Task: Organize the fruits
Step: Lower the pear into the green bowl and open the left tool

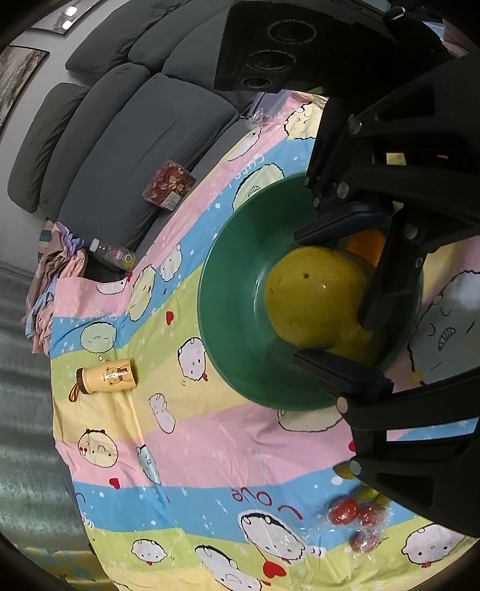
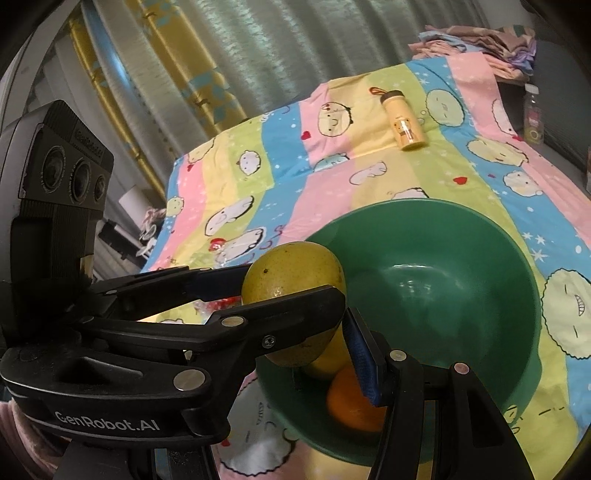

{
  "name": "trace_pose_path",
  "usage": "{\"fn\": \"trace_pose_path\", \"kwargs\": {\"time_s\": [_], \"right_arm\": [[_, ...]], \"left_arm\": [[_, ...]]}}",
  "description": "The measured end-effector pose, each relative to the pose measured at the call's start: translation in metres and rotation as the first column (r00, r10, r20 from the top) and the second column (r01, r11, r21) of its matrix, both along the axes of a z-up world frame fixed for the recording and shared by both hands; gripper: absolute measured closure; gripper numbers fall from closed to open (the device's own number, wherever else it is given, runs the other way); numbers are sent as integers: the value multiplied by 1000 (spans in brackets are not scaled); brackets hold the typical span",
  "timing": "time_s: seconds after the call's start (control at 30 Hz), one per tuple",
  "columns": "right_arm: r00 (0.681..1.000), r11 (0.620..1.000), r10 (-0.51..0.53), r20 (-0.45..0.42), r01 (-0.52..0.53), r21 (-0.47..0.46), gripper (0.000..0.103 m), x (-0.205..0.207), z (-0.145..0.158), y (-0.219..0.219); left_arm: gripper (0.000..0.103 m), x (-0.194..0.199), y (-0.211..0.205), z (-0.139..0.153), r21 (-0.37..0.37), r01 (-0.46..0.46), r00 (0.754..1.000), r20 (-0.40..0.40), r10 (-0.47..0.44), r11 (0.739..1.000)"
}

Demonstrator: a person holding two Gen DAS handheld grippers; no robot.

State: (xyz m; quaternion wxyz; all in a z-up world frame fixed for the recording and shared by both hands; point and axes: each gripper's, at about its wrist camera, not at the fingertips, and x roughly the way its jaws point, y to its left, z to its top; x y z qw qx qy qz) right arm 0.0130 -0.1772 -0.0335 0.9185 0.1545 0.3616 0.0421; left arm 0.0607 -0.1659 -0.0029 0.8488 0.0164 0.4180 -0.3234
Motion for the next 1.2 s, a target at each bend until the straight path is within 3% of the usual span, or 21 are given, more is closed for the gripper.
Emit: {"fn": "trace_pose_path", "kwargs": {"time_s": [0.53,0.93,1.2], "right_arm": [[998,1000,-10,-60,9,-13,46,8,-12,-12],[995,1000,-14,-100,12,-19,47,10,-18,-11],[995,999,-15,-99,12,-30,42,7,-15,-11]], "left_arm": [[45,21,-12,-24,18,7,997,-71,-6,1000],[44,20,-15,-31,59,1,998,-58,2,998],[24,14,-12,-21,86,-19,1000,3,18,996]]}}
